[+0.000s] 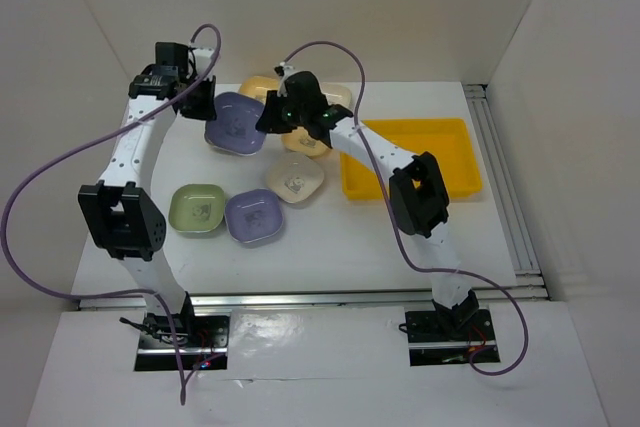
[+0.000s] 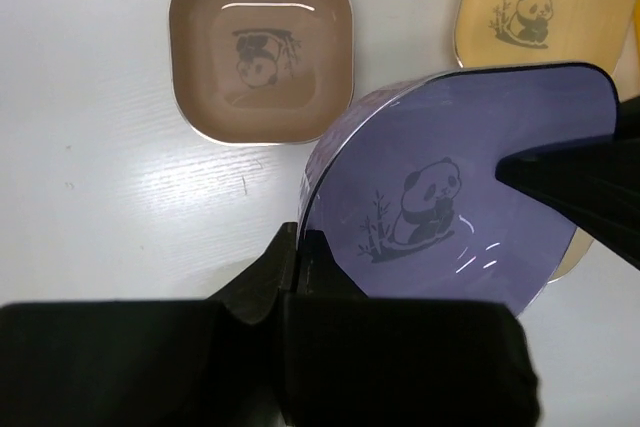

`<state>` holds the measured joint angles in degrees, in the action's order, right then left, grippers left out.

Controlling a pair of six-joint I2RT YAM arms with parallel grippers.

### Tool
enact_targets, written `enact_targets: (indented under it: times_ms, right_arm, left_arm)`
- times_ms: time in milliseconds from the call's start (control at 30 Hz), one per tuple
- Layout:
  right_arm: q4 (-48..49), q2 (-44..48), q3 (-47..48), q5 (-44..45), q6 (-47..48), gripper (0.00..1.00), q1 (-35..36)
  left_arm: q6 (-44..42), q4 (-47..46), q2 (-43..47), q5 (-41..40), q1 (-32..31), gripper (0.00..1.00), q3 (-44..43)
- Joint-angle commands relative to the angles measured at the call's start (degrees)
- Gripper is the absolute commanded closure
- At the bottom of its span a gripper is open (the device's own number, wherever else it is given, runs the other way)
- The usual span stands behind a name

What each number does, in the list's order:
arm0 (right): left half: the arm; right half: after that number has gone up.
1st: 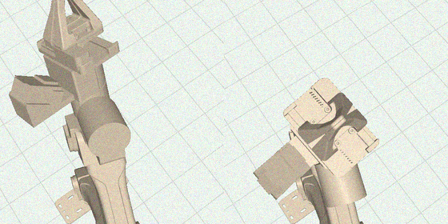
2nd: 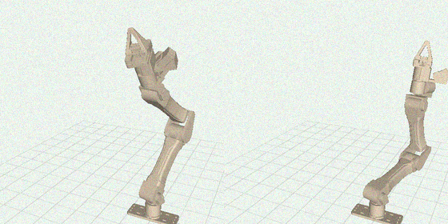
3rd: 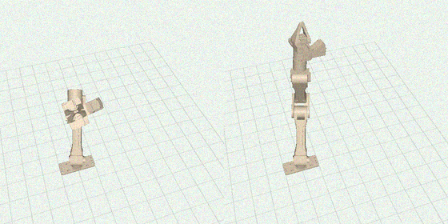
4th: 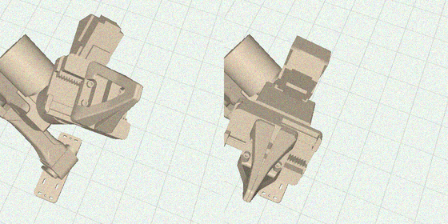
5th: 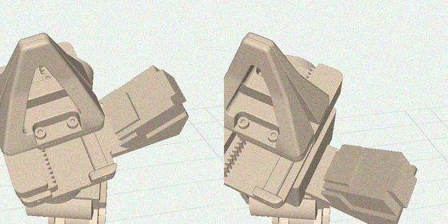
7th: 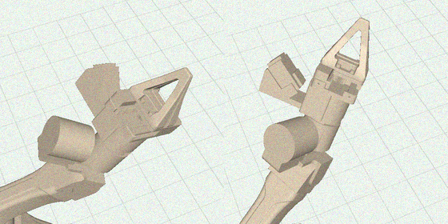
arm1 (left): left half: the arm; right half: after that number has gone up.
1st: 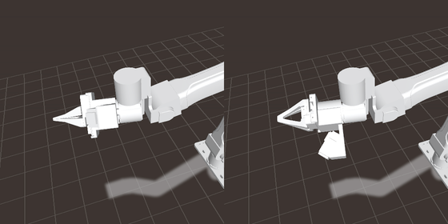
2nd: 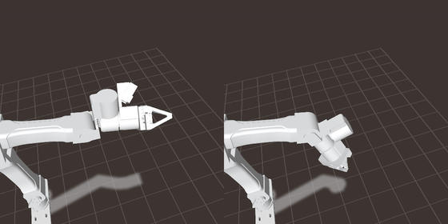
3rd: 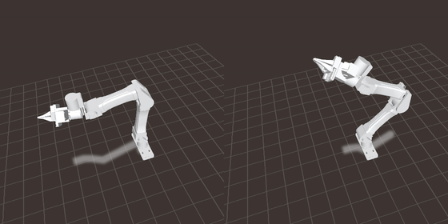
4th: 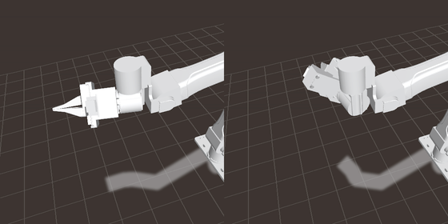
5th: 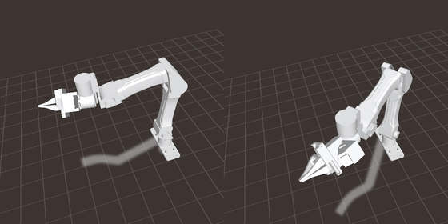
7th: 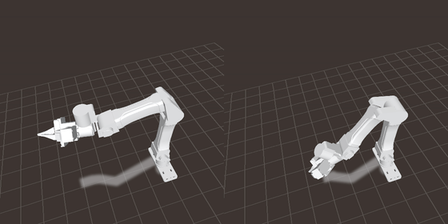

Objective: Place the plates into the plastic bin on the countertop

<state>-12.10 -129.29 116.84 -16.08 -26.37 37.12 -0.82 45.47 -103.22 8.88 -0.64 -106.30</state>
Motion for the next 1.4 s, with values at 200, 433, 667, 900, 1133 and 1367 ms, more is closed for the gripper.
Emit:
enact_targets:
  times_ms: [200, 433, 667, 900, 1133, 1367]
  right_arm:
    - [-5.11, 1.67, 2.16, 8.42, -0.08, 1.0, -0.03]
    - [-12.59, 12.3, -5.98, 8.17, 9.63, 1.0, -8.81]
    - [-17.17, 27.23, -20.75, 11.66, 24.25, 1.0, -20.41]
    - [-13.74, 33.49, -35.53, 11.42, 19.52, 1.0, -31.32]
    - [-4.0, 32.97, -44.58, 10.89, 12.84, 1.0, -32.03]
    - [5.15, 30.69, -49.16, 14.14, 9.41, 1.0, -33.17]
  left_arm:
    - [5.04, 1.37, -2.34, 4.99, -0.5, 0.55, -7.51]
    - [0.83, 1.37, 2.05, 3.6, 0.64, 0.04, -4.54]
    - [-4.1, 1.37, 7.85, 0.53, 5.99, 0.0, 7.5]
    - [-5.77, -0.73, 9.09, -1.24, 12.24, 0.0, 14.97]
    - [-7.0, -1.79, 7.86, 7.62, 16.46, 0.0, 21.22]
    - [-8.14, -4.6, 6.72, 12.38, 16.99, 0.0, 24.83]
